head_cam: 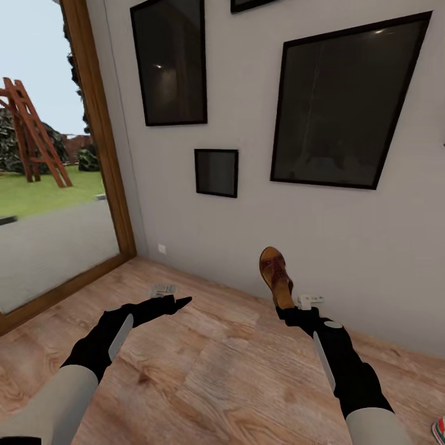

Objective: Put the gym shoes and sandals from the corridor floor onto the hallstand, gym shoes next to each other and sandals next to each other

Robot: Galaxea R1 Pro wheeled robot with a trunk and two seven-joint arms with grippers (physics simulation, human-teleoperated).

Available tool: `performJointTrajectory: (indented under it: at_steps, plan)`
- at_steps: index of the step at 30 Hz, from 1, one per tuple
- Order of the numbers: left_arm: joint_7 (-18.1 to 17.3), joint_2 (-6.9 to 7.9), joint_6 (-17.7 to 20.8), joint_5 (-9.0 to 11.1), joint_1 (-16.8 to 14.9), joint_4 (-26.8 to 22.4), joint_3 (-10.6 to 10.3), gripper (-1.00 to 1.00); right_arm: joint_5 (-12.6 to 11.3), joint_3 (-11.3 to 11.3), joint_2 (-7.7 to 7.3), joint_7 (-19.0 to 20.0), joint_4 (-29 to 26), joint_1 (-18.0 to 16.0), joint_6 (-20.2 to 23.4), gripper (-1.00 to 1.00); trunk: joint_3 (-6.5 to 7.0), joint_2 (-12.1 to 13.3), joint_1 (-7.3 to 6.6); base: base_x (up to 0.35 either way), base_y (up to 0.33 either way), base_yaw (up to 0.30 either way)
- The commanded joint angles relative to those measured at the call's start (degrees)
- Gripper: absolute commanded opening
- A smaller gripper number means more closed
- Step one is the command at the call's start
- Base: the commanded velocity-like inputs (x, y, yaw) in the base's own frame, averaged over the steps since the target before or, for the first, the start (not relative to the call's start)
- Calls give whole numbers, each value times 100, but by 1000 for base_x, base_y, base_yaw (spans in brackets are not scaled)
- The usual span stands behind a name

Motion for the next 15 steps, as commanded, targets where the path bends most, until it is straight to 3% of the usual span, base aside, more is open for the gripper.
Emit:
performJointTrajectory:
  at_steps: [1, 15]
  plan:
    - [8, 9, 51, 60, -1, -8, -17, 100, 43, -19, 8, 41, -6, -5, 28, -100, -6, -3, -1, 6, 2, -300]
    - [5, 8, 51, 62, -1, -8, -17, 100, 43, -21, 8, 40, -5, -5, 28, -100, -6, -3, -1, 1, 0, -300]
